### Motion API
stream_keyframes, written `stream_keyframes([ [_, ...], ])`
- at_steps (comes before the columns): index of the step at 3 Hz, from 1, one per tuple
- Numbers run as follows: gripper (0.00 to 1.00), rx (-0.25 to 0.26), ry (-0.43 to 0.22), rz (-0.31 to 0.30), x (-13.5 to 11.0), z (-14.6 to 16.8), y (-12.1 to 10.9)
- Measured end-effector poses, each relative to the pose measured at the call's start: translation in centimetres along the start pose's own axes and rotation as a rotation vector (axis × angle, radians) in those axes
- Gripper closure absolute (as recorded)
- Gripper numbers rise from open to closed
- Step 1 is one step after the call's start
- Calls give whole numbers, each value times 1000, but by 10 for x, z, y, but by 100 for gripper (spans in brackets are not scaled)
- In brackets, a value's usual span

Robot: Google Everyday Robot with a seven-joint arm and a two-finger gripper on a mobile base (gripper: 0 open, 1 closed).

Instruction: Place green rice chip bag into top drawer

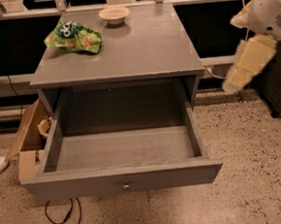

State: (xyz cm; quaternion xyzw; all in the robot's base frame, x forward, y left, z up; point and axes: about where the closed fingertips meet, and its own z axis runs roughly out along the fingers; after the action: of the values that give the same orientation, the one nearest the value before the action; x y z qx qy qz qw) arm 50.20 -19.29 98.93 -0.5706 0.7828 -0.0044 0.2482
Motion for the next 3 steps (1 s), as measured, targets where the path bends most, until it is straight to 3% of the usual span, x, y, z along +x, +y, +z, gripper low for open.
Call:
stream_keyframes([
  [1,0,45,-113,50,-36,18,-43],
  [2,0,50,-229,170,-73,41,-77],
  [3,0,47,-241,213,-77,43,-80],
])
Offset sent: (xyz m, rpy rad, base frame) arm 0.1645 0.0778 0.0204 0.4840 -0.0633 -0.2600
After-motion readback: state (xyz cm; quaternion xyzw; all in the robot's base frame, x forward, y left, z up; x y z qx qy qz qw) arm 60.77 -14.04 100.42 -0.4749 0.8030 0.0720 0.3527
